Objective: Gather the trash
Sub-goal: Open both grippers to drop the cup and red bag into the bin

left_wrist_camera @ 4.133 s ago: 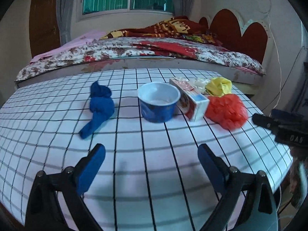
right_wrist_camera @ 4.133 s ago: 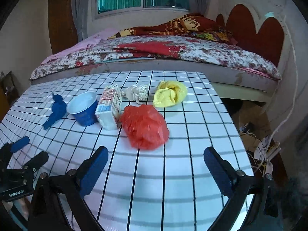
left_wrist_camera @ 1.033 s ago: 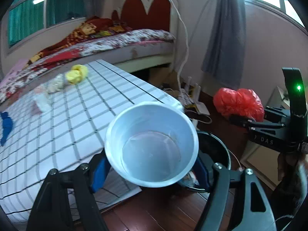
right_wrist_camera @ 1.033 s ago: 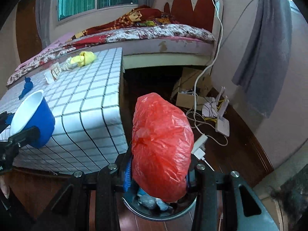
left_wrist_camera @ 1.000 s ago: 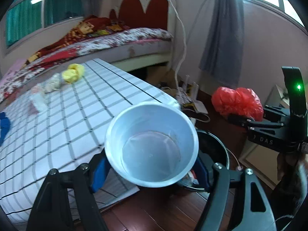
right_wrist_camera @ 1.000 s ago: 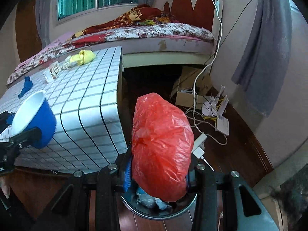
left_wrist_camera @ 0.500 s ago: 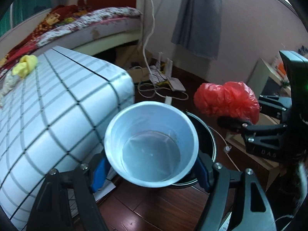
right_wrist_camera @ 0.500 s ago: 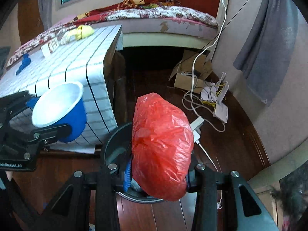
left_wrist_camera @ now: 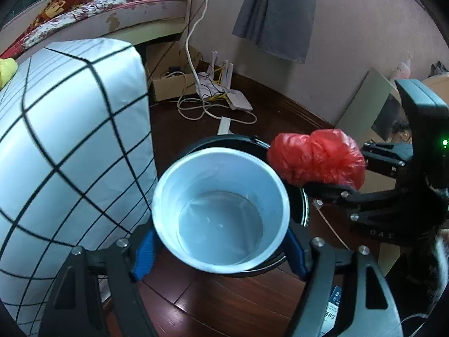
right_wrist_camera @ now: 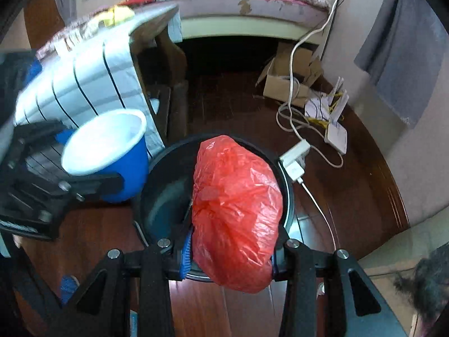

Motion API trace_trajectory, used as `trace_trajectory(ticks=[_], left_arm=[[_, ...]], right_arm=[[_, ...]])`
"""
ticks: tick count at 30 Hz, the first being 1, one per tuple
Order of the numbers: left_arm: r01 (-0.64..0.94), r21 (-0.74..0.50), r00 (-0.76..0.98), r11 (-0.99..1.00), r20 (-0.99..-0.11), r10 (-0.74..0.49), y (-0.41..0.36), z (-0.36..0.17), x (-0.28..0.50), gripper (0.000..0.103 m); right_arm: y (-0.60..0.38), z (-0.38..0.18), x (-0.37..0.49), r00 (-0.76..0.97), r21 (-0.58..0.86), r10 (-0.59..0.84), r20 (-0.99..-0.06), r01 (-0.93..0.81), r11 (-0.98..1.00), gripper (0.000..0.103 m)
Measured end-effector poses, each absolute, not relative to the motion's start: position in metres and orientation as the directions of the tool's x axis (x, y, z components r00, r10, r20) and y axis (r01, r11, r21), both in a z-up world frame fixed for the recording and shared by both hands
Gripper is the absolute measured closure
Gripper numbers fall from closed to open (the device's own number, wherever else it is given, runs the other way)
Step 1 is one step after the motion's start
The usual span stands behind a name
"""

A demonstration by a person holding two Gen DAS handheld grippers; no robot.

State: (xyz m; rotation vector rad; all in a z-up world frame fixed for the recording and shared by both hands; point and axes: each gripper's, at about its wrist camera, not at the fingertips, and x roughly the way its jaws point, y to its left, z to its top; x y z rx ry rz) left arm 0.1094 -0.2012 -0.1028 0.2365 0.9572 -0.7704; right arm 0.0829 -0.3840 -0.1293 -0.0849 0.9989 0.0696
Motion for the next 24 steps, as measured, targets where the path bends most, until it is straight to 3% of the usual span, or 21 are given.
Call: trace_trajectory(ticks=[6, 8, 10, 14, 17, 24], left_arm=[[0.702, -0.189, 0.280, 0.686, -0.813, -0.510, -0.208, -0.113, 0.118, 0.025], [0.671, -0.198, 0.270, 0.715, -0.832, -0.484, -0.206, -0.122, 0.126, 0.010], [0.644, -0.216, 0.282, 0.734, -0.825, -0.490, -0.198, -0.125, 0.128, 0.008], [0.601, -0.142, 0.347, 0.787, -0.840, -0.417, -0.187, -0.132, 0.123, 0.004], [0.566, -0.102, 0.392, 0.818, -0.840, -0.375, -0.180, -0.134, 0.119, 0.004], [0.537, -0.091, 0.425, 0.839, -0.830, -0.362, -0.166, -0.126, 0.120, 0.003]], right_arm=[[-0.387, -0.144, 0.090, 0.510, -0.022, 0.039, -0.859, -0.113, 0.993, 0.060], [-0.387, -0.151, 0.095, 0.495, -0.009, 0.056, -0.867, -0.128, 0.992, 0.056], [-0.389, -0.164, 0.101, 0.483, -0.089, -0.034, -0.875, -0.090, 0.992, 0.018], [-0.394, -0.165, 0.101, 0.490, -0.105, -0.063, -0.870, -0.057, 0.993, 0.015], [-0.396, -0.164, 0.102, 0.476, -0.117, -0.085, -0.876, -0.040, 0.992, 0.001], [-0.397, -0.157, 0.099, 0.475, -0.142, -0.125, -0.871, 0.001, 0.990, 0.001]])
